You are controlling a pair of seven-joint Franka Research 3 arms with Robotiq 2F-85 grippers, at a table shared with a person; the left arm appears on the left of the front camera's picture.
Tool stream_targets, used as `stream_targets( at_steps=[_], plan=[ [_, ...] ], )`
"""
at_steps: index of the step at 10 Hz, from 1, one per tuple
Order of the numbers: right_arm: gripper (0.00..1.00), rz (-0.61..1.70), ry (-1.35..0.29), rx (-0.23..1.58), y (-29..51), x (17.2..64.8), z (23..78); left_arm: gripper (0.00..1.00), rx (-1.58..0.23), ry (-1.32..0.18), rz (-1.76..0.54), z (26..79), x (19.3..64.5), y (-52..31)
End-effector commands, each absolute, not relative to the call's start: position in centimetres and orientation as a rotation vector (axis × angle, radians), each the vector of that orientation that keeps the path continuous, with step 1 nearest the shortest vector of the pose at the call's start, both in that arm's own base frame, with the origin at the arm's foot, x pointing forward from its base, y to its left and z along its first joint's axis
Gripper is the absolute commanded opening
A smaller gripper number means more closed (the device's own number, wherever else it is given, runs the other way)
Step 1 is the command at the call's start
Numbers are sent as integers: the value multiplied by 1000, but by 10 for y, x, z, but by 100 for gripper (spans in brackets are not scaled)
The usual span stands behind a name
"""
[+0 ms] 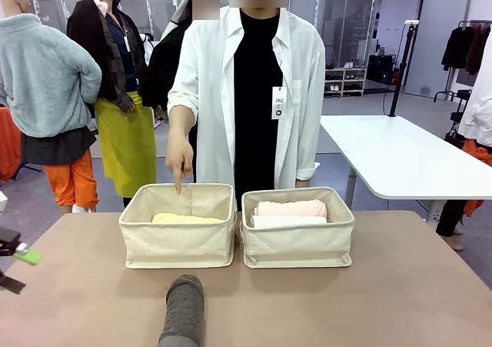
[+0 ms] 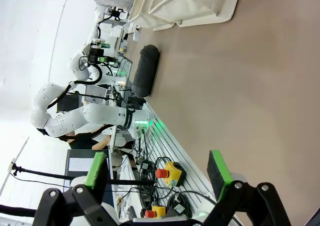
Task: Divide the towels into two baskets.
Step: Pick up one hotel-folded towel from the bottom of the table and place it in the Fabric basket indicated by the person.
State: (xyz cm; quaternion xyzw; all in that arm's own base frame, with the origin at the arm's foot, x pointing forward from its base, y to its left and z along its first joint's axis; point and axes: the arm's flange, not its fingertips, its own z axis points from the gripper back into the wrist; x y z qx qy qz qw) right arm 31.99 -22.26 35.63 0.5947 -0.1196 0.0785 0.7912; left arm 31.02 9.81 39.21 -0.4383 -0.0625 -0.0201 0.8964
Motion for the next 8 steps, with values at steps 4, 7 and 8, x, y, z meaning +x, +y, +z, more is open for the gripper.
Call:
stream_targets(
  at_steps=[4,7,8],
  plan=[
    [100,181,-279,1288,-221,314,358,100,-768,-82,47,362,266,-24],
    [100,181,-279,1288,-221,314,358,100,-665,-125,19,343,257,-93],
    [100,181,-279,1288,-221,314,358,100,-664,-122,14,336,250,-110]
  ],
)
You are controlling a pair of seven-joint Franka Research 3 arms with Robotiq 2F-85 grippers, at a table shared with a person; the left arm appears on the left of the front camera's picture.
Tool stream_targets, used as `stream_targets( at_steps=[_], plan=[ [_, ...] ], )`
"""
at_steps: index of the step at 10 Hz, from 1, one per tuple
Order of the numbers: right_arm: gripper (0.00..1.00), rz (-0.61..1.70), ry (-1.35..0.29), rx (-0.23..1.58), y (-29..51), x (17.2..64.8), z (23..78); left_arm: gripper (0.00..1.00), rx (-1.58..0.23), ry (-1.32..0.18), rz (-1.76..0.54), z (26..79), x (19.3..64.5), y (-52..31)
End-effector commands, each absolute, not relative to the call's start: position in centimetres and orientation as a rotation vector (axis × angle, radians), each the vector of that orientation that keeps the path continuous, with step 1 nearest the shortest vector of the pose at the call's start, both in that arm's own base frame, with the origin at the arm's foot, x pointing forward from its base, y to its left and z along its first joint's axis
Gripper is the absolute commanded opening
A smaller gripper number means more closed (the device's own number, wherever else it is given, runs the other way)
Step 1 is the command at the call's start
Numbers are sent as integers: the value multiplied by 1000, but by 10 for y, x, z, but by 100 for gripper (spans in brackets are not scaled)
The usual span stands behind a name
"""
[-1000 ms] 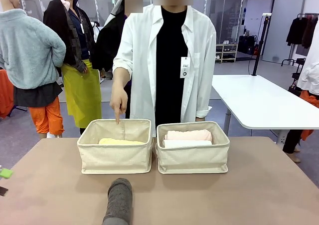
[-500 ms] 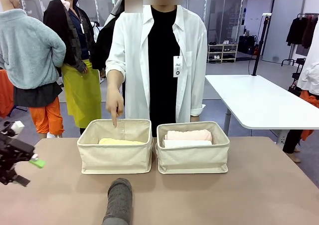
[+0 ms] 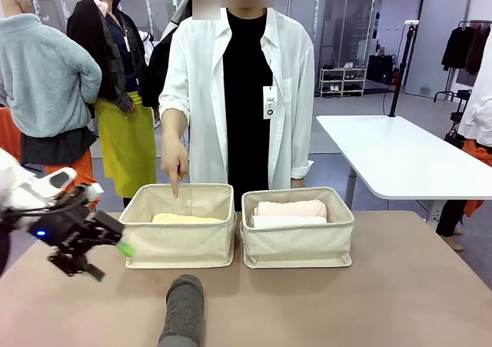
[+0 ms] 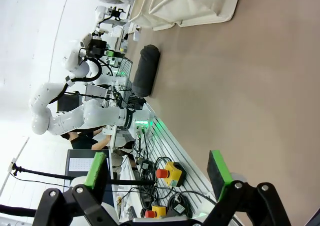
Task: Divide the towels into two baskets.
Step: Pick up one hotel-folded towel from the bottom of the table and place it in the Fabric basket indicated by the person.
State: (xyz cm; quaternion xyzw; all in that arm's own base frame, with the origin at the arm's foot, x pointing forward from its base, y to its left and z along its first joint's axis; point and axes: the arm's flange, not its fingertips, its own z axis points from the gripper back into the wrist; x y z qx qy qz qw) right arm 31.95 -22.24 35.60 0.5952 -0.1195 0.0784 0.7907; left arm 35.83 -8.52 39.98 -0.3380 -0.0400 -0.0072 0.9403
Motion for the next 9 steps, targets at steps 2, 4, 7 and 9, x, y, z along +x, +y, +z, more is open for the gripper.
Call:
stream_targets(
  at_steps=[2,4,7,9],
  plan=[
    [100,181,-279,1288,-221,314,358,100,-652,-164,-5,330,244,-132],
    [100,181,-279,1288,-221,314,358,100,-616,-135,-21,320,234,-151],
    [100,181,-279,1288,-221,314,358,100,-502,-213,11,311,232,-160],
    [100,181,-279,1288,-221,314,358,100,-449,-240,18,308,228,-167]
  ],
)
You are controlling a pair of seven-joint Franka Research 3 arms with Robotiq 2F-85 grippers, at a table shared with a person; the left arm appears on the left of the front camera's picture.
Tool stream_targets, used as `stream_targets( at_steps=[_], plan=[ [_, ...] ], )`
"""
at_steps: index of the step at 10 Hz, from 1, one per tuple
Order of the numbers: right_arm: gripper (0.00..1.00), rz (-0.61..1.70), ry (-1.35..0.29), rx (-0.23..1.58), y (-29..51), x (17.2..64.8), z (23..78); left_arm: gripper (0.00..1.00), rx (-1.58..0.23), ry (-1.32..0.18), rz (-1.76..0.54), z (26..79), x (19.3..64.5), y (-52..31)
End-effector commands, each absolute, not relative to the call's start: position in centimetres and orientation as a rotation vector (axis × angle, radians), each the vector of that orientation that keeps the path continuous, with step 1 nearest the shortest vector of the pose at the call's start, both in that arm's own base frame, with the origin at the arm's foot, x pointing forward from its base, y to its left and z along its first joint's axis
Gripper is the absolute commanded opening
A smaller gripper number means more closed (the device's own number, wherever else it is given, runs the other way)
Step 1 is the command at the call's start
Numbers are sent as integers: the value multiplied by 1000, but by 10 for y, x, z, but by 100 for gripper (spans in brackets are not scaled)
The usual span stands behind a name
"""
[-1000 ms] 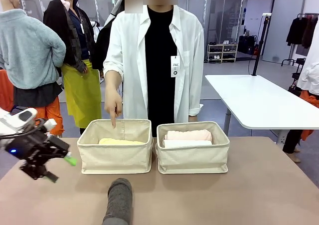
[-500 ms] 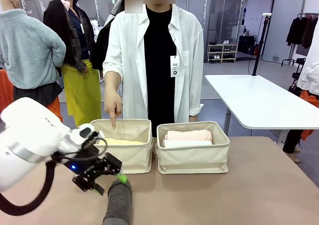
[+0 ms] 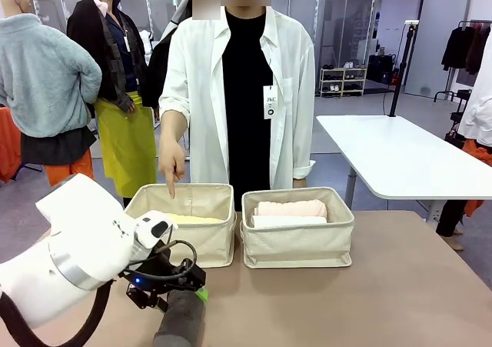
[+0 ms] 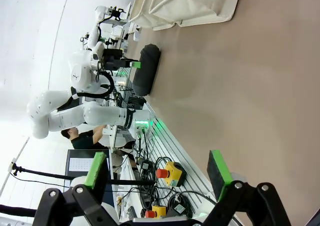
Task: Divide the towels into two baskets.
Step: Pick up one hotel-folded towel from the bottom of the table and place it in the Fabric basket indicated by the person.
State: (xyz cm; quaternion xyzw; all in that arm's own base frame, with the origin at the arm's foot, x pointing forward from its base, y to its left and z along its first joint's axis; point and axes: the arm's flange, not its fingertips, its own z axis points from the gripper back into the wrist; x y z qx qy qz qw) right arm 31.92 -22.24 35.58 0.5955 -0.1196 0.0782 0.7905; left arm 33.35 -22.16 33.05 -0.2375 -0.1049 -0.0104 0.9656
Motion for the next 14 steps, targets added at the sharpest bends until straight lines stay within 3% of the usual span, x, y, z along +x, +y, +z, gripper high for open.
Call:
stream_targets(
  at_steps=[1,5,6,7,8,9,10,13,14],
  plan=[
    [100,181,-279,1288,-221,314,358,100,-440,-232,20,304,227,-170],
    [100,181,-279,1288,-221,314,358,100,-386,-214,-30,300,222,-175],
    [100,181,-279,1288,-221,314,358,85,-409,-212,-71,302,220,-174],
    [100,181,-279,1288,-221,314,358,80,-413,-215,-75,306,220,-173],
    [100,181,-279,1288,-221,314,358,25,-417,-226,-68,309,221,-171],
    [100,181,-279,1288,-221,314,358,20,-426,-229,-61,312,222,-168],
    [100,181,-279,1288,-221,314,358,0,-433,-232,-60,315,222,-166],
    [100,181,-279,1288,-221,314,358,3,-449,-233,-53,330,226,-157],
    [100,181,-279,1288,-221,314,358,0,-461,-218,-70,343,228,-153]
  ],
)
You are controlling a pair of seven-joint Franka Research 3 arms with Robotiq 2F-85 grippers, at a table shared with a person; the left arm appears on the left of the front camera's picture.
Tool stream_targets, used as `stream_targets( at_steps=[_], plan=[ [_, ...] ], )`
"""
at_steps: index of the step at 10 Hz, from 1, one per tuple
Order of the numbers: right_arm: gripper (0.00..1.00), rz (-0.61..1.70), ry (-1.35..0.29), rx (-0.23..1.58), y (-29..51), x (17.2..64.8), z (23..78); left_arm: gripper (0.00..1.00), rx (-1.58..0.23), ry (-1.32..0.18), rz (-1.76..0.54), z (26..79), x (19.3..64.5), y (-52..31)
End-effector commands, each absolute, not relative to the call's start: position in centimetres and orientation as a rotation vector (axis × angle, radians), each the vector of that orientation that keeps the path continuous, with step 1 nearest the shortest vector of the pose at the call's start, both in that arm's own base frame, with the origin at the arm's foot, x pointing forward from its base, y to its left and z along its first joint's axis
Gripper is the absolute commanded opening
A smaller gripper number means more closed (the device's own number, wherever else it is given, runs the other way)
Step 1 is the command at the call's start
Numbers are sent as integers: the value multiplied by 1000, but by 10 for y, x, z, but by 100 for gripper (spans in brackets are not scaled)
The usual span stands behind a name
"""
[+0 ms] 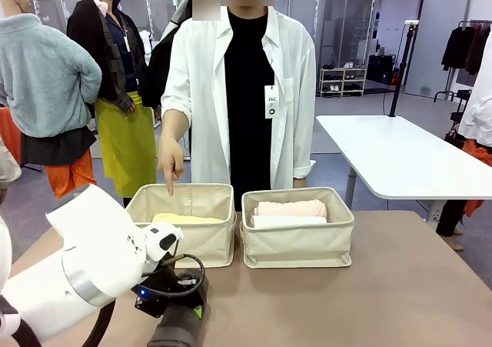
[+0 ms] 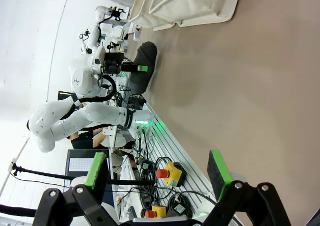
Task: Divide the towels into two baskets.
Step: Pick up one hotel-folded towel from the bottom of the table and place it in the Fabric basket indicated by the person.
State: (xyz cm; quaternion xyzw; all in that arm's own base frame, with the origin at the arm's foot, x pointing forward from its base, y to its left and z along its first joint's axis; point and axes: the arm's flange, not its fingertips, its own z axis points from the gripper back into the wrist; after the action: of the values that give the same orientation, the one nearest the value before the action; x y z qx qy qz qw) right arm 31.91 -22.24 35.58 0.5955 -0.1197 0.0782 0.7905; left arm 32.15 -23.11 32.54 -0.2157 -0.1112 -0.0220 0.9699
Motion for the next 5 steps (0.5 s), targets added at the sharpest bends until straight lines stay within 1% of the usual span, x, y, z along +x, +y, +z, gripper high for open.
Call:
stream_targets(
  at_steps=[1,3,4,5],
  plan=[
    [100,181,-279,1288,-221,314,358,0,-419,-192,-144,360,227,-148],
    [100,181,-279,1288,-221,314,358,0,-485,-208,-332,408,230,-132],
    [100,181,-279,1288,-221,314,358,0,-520,-268,-414,433,234,-124],
    [100,181,-279,1288,-221,314,358,0,-520,-296,-553,448,240,-117]
  ],
)
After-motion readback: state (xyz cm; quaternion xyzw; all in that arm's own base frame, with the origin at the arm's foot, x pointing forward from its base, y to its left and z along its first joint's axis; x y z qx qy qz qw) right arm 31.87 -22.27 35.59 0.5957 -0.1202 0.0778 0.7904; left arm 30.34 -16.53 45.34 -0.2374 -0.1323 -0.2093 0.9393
